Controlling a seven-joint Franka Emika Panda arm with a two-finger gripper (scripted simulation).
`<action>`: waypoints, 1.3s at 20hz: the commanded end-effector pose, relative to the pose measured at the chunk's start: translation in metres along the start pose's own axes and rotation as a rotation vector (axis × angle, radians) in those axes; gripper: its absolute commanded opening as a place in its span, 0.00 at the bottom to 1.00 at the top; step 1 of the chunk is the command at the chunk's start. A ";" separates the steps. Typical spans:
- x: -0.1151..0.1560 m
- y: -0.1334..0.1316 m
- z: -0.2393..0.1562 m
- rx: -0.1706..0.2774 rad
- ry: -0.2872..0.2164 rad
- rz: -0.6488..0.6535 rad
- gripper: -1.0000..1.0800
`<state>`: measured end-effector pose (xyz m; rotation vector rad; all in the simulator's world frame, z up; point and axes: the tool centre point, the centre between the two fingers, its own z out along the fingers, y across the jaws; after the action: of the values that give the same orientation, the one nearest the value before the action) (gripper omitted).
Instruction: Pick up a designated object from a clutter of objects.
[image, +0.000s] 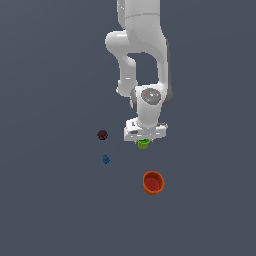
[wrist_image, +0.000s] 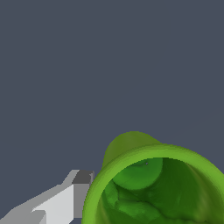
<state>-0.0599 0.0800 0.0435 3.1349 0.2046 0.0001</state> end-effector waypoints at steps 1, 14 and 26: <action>0.000 0.000 -0.001 0.000 0.000 0.000 0.00; 0.010 0.020 -0.056 0.000 0.000 0.000 0.00; 0.029 0.057 -0.166 0.002 0.000 -0.001 0.00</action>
<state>-0.0271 0.0317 0.1938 3.1369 0.2054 -0.0005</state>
